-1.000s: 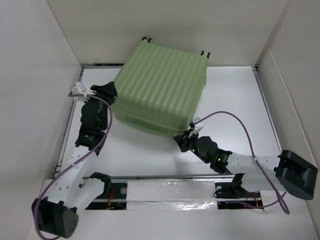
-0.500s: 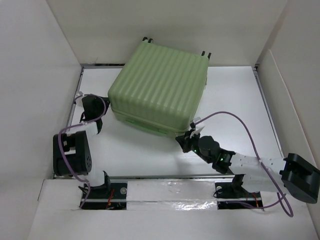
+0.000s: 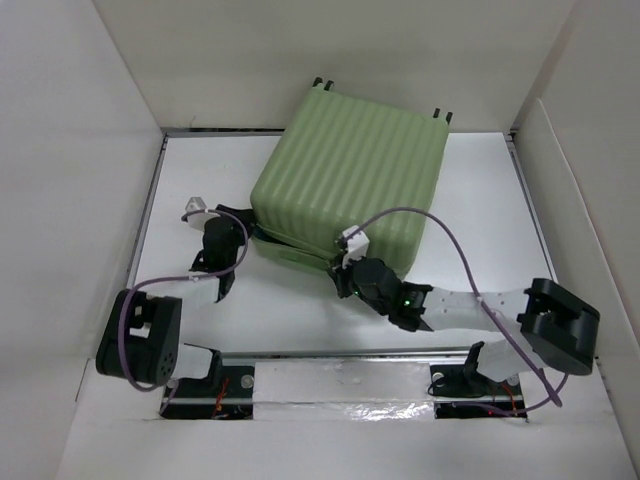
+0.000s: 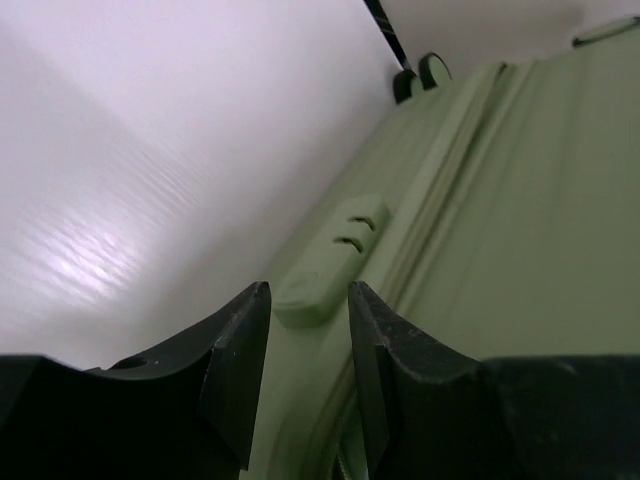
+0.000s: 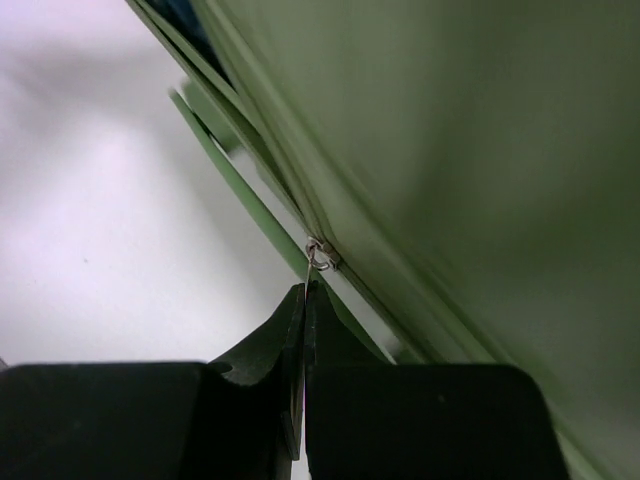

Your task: Pack the luggage

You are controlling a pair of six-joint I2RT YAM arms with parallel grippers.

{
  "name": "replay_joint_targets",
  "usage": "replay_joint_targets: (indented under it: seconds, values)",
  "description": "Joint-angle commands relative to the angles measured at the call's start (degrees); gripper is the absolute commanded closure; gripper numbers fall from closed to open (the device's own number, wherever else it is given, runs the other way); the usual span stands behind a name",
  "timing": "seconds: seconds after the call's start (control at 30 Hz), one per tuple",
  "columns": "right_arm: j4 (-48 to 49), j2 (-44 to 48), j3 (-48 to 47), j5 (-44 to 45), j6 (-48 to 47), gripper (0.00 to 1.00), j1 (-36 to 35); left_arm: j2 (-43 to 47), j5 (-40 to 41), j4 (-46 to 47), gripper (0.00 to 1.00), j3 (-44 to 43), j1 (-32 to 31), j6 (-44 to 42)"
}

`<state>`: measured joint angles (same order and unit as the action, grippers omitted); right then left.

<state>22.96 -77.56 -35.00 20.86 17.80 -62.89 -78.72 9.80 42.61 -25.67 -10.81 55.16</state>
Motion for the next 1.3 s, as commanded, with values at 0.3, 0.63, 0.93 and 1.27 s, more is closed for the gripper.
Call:
replay_joint_targets:
  seconds: [0.3,0.63,0.93,1.27]
  values:
    - [-2.12,-23.95,-34.95,-28.24,-13.57,1.0,-16.02,28.33,-3.49,-12.0,0.65,14.06,-12.75,-1.89]
    - [-2.64,7.88,-0.09,-29.73,-11.48,1.0,-5.01,54.54,2.94,-34.52,0.64,13.98,-12.22,-4.88]
    - [-11.97,27.37,8.2,-36.5,-11.91,1.0,15.94,53.07,-9.43,-25.24,0.74,21.88,-13.27,-2.51]
    - [-12.24,19.11,4.16,-36.25,-12.88,1.0,14.47,29.36,-14.22,-3.77,0.78,16.81,-26.47,-7.08]
